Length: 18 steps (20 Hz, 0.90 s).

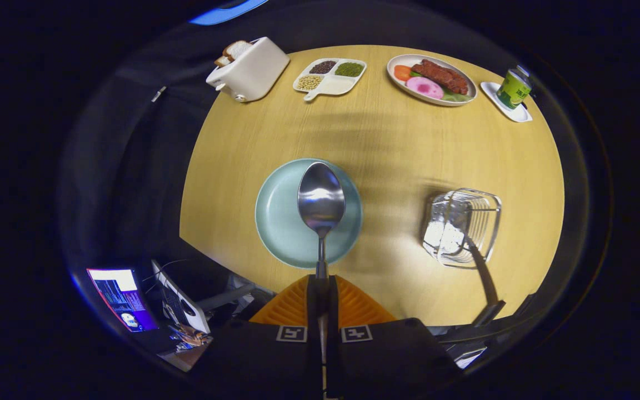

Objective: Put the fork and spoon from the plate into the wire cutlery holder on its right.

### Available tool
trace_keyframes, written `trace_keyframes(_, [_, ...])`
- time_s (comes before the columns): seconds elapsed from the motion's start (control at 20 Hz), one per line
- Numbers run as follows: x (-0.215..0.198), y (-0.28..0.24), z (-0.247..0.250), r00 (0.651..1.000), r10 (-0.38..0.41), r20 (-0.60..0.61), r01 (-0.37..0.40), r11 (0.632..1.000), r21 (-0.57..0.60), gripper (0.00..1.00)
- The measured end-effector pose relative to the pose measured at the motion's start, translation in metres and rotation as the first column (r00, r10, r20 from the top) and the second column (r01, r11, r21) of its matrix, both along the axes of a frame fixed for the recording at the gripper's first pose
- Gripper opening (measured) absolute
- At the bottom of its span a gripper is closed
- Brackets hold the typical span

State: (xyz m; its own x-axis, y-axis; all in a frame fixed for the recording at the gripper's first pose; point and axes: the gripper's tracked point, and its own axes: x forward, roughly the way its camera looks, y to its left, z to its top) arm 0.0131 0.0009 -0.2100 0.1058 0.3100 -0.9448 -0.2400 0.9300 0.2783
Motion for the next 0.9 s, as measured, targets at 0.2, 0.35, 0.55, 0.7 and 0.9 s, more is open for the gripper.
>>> trace_keyframes(0.2, [0.004,-0.061,0.023,0.999,-0.03,-0.03,0.029,0.999,-0.034,0.07])
trace_keyframes(0.35, [0.006,-0.103,0.022,0.998,-0.024,-0.058,0.019,0.996,-0.082,0.08])
trace_keyframes(0.55, [0.001,-0.137,0.005,0.984,-0.015,-0.179,-0.011,0.989,-0.146,0.08])
trace_keyframes(0.7, [0.006,-0.138,-0.01,0.969,0.002,-0.246,-0.042,0.987,-0.158,0.08])
trace_keyframes(0.9, [0.013,-0.141,-0.026,0.945,0.02,-0.327,-0.087,0.978,-0.192,0.08])
